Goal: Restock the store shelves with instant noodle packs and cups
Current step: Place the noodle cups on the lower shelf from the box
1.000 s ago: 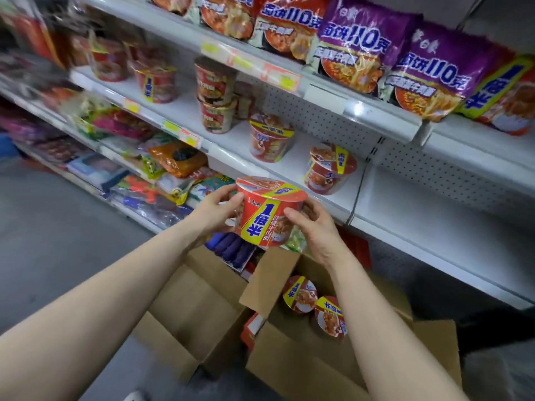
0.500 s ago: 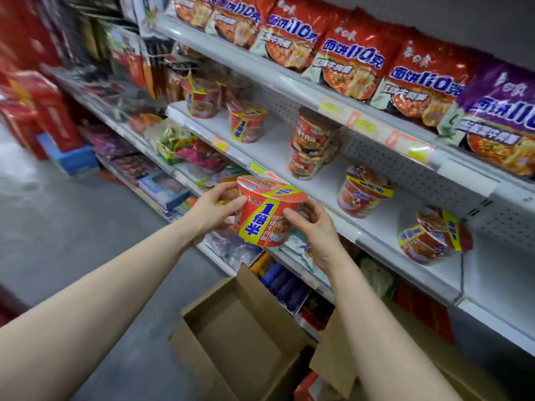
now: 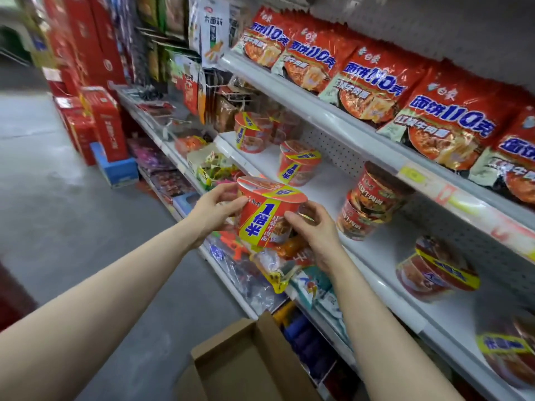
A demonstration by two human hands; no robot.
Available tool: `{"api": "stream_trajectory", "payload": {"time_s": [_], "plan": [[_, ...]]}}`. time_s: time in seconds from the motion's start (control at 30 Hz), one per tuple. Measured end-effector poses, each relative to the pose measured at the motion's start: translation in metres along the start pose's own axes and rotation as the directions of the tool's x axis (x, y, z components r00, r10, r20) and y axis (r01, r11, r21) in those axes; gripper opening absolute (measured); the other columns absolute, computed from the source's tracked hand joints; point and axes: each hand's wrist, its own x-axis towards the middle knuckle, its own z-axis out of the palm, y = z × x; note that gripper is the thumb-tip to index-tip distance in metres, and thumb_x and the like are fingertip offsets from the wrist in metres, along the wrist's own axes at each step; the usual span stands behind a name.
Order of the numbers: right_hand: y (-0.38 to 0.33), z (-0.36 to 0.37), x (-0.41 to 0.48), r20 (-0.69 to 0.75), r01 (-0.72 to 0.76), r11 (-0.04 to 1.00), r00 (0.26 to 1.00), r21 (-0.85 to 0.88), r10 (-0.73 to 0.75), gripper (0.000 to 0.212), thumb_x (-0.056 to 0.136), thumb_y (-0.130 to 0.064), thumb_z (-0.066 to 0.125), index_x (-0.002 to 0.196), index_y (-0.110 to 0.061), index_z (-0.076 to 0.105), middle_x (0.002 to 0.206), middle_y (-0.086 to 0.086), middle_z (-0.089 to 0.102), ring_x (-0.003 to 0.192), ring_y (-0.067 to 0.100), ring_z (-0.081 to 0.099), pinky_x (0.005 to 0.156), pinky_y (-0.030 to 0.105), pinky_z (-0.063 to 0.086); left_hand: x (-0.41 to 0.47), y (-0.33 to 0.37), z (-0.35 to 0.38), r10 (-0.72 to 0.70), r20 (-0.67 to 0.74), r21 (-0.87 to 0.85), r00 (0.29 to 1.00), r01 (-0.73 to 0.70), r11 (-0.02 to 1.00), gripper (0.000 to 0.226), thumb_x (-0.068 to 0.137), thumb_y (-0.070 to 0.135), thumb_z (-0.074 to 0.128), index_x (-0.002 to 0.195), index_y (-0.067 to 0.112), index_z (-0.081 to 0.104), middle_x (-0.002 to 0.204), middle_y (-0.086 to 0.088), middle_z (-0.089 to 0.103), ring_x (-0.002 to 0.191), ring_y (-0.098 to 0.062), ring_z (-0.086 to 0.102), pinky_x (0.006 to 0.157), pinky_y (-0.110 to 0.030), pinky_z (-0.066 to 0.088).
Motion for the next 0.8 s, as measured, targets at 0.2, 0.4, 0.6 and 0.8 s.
{"api": "stream_trajectory", "payload": {"time_s": [0.2,0.4,0.6,0.8], "plan": [[0.002,0.058,0.068,-0.023,0.000,1.000,1.000,0.001,0.000,0.052,0.078,-0.025,0.083,0.124,-0.021,0.059,0.116,-0.006,0.070,0.102,0.006,0.069,0.081,0.021,0.055,0.074,-0.001,-0.057,-0.012,0.024,0.001,1.000,0.011,1.000,0.055,0.087,0.036,0.070,0.137,0.025,0.050,0.125,-0.002,0.062,0.107,-0.022,0.067,0.083,-0.051,0.058],[-0.001,0.121,0.125,-0.100,-0.057,0.998,0.993,0.016,0.059,0.051,0.077,-0.028,0.084,0.121,-0.031,0.058,0.113,-0.010,0.069,0.103,0.006,0.067,0.080,0.023,0.055,0.151,0.005,-0.119,-0.050,0.117,0.025,0.992,0.048,0.999,0.051,0.089,0.033,0.069,0.136,0.026,0.051,0.118,0.004,0.063,0.109,-0.022,0.066,0.087,-0.051,0.057],[0.000,0.148,0.148,-0.220,-0.093,0.994,0.970,0.053,0.103,0.053,0.079,-0.028,0.082,0.126,-0.032,0.058,0.115,-0.013,0.069,0.104,0.006,0.067,0.072,0.017,0.055,0.213,0.011,-0.136,-0.053,0.265,0.078,0.963,0.033,0.996,0.061,0.086,0.035,0.070,0.141,0.025,0.047,0.127,0.000,0.060,0.109,-0.019,0.065,0.075,-0.033,0.061],[0.007,0.131,0.152,-0.331,-0.132,0.991,0.935,-0.003,0.124,0.054,0.080,-0.034,0.081,0.128,-0.033,0.055,0.118,-0.013,0.066,0.106,0.004,0.063,0.077,0.017,0.052,0.242,0.005,-0.107,-0.053,0.363,0.094,0.930,0.020,0.995,0.055,0.089,0.029,0.069,0.140,0.022,0.049,0.125,-0.001,0.061,0.110,-0.021,0.064,0.086,-0.040,0.059]]}}
